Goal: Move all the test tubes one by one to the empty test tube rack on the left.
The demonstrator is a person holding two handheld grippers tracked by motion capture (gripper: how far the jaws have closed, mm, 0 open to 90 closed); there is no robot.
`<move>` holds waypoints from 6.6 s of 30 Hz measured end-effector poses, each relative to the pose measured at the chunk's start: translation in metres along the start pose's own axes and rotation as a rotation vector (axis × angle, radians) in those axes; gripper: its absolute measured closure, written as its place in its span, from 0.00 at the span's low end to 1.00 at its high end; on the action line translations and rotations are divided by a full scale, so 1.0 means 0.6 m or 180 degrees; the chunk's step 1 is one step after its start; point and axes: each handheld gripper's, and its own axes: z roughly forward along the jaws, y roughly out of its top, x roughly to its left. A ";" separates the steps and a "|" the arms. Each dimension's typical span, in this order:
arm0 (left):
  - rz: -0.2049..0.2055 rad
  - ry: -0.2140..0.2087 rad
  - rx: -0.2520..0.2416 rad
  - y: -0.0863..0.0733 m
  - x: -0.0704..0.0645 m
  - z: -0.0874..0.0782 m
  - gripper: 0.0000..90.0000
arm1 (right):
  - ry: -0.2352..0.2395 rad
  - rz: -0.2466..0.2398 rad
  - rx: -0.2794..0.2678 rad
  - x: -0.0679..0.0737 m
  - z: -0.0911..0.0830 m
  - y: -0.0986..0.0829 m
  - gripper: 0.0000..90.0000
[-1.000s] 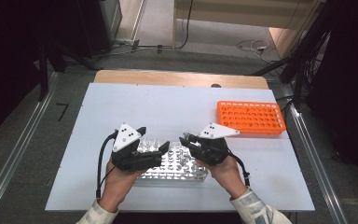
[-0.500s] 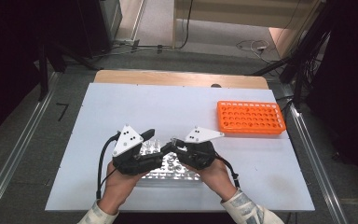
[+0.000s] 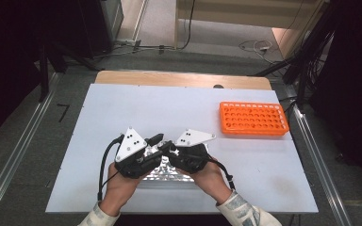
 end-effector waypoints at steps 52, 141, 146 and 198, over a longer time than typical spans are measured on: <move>-0.0068 0.0227 -0.0063 0.004 0.015 0.022 0.84 | -0.0154 0.0272 0.0047 -0.040 -0.039 -0.022 0.26; 0.0000 0.0365 0.0591 -0.041 0.025 0.089 0.82 | -0.0481 0.0537 0.0110 -0.099 -0.095 -0.074 0.23; -0.0011 0.0330 0.0600 -0.041 0.023 0.091 0.78 | -0.0483 0.0536 0.0110 -0.100 -0.096 -0.074 0.23; -0.0486 0.0727 0.0120 -0.047 0.069 -0.040 0.19 | -0.0789 0.0736 0.0146 -0.138 -0.135 -0.123 0.23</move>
